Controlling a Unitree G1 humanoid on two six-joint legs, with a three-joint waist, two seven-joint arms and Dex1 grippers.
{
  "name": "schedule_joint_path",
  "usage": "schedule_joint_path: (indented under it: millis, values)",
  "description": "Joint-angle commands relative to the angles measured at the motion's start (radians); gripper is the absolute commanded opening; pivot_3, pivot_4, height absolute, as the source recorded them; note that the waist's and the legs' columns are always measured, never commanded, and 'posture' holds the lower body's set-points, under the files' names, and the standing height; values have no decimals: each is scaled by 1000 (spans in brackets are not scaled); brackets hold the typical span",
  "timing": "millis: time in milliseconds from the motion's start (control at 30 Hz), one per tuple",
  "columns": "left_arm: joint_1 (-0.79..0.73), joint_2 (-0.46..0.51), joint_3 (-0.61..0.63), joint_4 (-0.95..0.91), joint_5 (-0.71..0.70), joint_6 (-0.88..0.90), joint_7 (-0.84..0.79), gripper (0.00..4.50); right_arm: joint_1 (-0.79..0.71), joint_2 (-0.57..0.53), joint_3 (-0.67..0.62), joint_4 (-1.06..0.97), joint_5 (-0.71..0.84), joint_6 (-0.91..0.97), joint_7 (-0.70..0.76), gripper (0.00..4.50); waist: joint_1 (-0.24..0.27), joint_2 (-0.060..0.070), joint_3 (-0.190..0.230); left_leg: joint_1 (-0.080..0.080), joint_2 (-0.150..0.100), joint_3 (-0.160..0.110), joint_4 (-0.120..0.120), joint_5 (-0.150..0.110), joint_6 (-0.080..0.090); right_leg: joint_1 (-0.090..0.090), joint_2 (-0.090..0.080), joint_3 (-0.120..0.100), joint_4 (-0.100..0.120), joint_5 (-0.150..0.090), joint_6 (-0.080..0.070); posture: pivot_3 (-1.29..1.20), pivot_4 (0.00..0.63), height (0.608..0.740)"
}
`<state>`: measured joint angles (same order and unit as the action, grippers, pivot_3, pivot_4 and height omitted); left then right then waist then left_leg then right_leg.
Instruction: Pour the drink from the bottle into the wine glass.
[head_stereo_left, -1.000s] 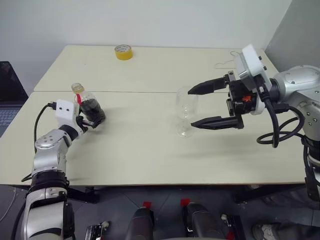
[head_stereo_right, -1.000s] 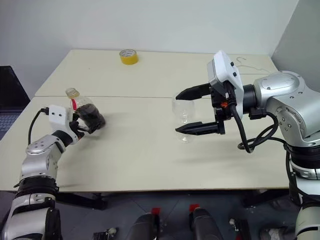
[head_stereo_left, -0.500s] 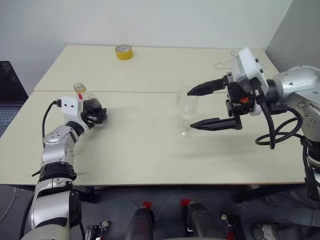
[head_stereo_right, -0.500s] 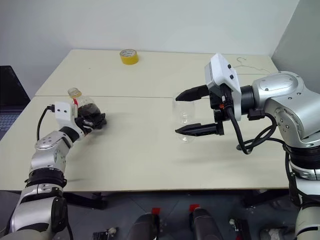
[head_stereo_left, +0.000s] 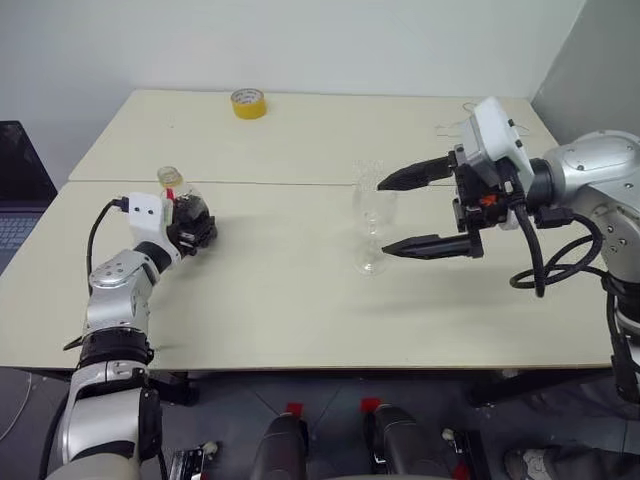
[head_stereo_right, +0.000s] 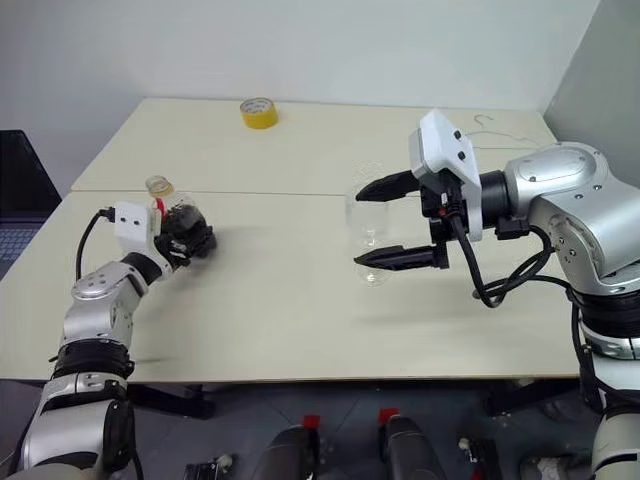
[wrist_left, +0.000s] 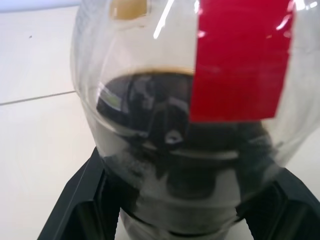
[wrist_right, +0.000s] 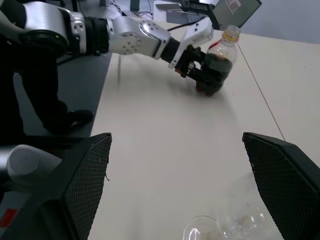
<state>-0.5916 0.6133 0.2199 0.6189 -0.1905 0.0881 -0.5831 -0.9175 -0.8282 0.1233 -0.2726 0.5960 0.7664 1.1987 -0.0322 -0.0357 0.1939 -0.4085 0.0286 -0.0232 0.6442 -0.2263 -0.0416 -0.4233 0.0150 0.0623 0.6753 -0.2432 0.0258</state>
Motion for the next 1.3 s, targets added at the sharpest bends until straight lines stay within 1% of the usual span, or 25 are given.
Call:
schedule_joint_path:
  millis: [33, 200, 400, 667, 800, 1067, 1300]
  values:
    - [-38, 72, -27, -158, 42, 11, -10, 3089, 2, -32, -45, 33, -32, -40, 0, 4500, 0, -1, 0, 0, 0, 0, 0, 0, 0, 0, 0, 0, 0, 0, 0, 0, 150, 740]
    - [-134, 87, -84, -243, 70, 68, -33, 3089, 40, -66, -76, 60, -63, -63, -20, 4500, 4, -1, 1, -1, -1, 0, 0, 0, 0, 0, 0, 0, -1, 0, 0, 0, 150, 740]
    - [-250, 65, -167, -259, 107, 71, -76, 3089, 95, -98, -125, 39, -70, -59, -53, 4500, 3, -1, 1, -2, -2, 0, 0, 0, 0, -1, 0, 0, -1, 0, 0, 0, 150, 740]
    - [-340, 24, -277, -158, 202, -22, -101, 3089, 157, -116, -168, -24, -49, -31, -100, 4500, -3, -1, 1, -2, -2, 0, 0, 0, 0, -1, 2, 1, 0, 0, 0, 0, 150, 740]
    - [-388, -22, -303, -123, 203, -33, -120, 3089, 179, -121, -189, -54, -35, -6, -124, 4500, 1, -1, 1, -2, -2, 0, 1, 0, 0, -2, 2, 0, 0, 0, 0, 0, 150, 740]
    - [-460, -77, -374, -41, 291, -134, -114, 3089, 204, -123, -212, -97, -12, 19, -159, 4500, 1, -1, 1, -4, -3, 0, 1, 0, 0, -2, 1, 1, -1, 0, 1, 0, 150, 740]
    - [-488, -136, -418, -24, 354, -198, -98, 3089, 222, -119, -225, -126, 0, 32, -186, 4500, 2, -1, 1, -4, -3, 0, 1, 0, 0, -2, 2, 0, -1, 0, 1, 0, 150, 740]
